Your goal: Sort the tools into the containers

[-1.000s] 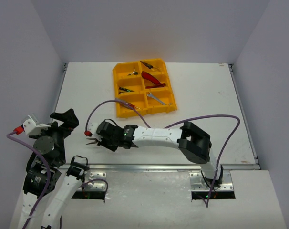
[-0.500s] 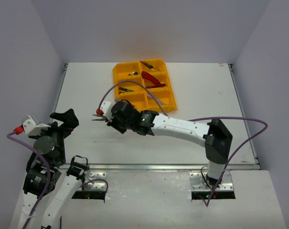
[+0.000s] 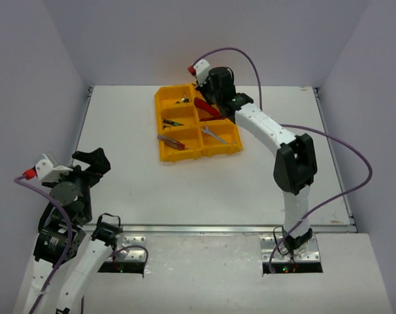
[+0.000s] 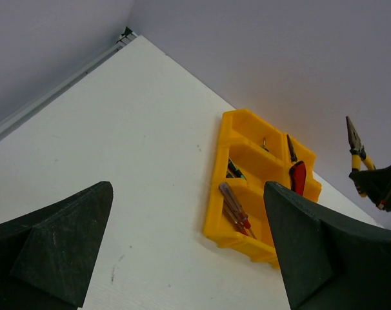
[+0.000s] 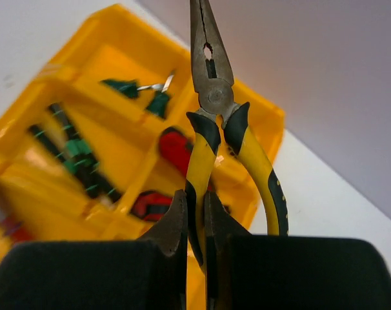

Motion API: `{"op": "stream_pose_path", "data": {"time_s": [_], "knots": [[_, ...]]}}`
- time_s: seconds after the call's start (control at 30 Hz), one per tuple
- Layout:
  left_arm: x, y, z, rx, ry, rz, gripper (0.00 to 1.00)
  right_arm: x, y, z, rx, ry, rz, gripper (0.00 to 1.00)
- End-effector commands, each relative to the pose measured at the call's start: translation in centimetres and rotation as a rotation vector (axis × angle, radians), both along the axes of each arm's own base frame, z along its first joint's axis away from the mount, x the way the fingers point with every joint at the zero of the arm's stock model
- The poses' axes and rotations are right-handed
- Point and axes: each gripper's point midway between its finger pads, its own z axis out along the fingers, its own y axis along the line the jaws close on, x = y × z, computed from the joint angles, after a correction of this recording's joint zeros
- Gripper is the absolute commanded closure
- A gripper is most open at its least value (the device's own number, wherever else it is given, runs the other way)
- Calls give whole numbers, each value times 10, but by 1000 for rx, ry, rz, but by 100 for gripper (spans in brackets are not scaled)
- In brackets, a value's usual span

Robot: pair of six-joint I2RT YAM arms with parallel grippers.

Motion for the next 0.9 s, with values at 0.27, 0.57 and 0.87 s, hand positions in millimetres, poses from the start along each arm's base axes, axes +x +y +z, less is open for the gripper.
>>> {"op": "stream_pose_path", "data": {"time_s": [0.27,0.57,0.87], "knots": [[20,-16,-4,40,40,-77,0,119,-43,22,-160,-424,-31,100],[28,-27,-8,59,65,-134,0,139,-32,-27,-141,-451,66,100],[30,-31,-9,64,66,-158,0,137,-39,-74,-147,-450,87,100]]}}
